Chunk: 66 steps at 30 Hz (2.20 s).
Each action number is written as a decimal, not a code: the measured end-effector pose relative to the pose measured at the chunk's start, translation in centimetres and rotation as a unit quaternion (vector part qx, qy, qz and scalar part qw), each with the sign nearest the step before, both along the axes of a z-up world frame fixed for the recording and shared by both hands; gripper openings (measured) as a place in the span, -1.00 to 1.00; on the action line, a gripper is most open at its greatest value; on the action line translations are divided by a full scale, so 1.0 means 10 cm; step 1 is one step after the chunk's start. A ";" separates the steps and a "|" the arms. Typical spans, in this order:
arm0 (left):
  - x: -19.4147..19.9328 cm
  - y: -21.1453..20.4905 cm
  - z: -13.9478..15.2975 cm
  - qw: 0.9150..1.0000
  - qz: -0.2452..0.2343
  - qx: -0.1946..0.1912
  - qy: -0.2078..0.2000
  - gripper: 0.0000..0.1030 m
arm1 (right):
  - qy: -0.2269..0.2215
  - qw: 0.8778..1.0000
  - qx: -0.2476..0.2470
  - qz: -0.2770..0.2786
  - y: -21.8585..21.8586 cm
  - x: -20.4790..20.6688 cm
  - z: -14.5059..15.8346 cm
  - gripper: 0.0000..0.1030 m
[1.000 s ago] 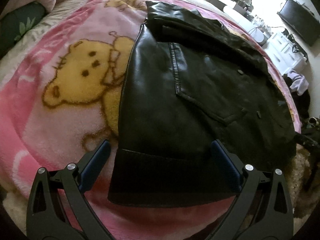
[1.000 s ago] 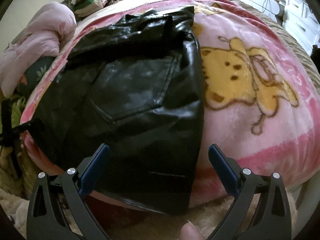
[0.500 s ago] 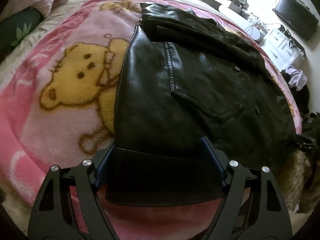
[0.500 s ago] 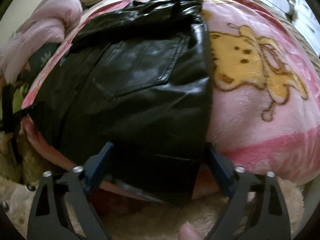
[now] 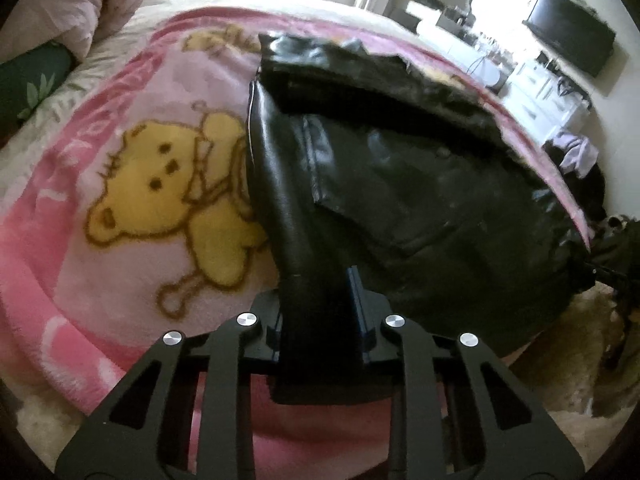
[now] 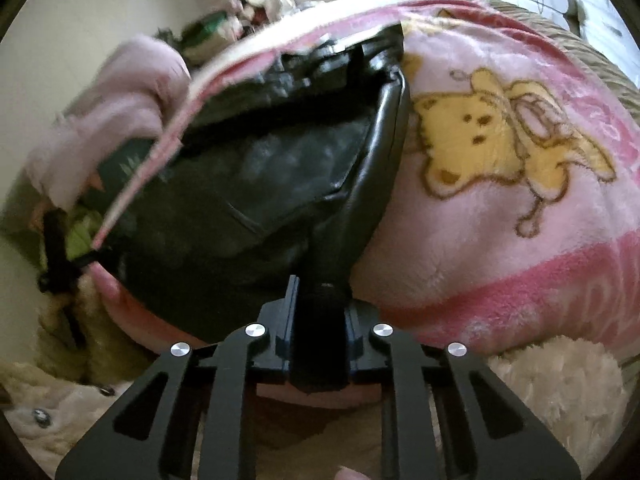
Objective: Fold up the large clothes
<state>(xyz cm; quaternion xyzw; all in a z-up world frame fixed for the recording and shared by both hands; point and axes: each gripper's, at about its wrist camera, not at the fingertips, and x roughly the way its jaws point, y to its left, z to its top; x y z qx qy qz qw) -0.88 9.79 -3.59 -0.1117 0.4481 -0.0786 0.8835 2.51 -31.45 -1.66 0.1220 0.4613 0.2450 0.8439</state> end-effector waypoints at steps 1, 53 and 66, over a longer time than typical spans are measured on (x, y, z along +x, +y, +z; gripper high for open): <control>-0.01 0.01 0.05 1.000 0.000 -0.009 -0.006 -0.66 | -0.011 1.000 0.018 -0.003 -0.04 -0.02 0.08 -0.68; 2.26 0.08 0.93 0.993 -0.003 -0.043 -0.107 -0.67 | -0.118 0.979 0.064 -0.154 0.26 2.55 0.63 -0.79; 2.50 0.25 0.62 0.994 0.026 -0.046 -0.091 -0.52 | -0.101 0.983 0.017 -0.150 0.38 2.89 0.40 -0.74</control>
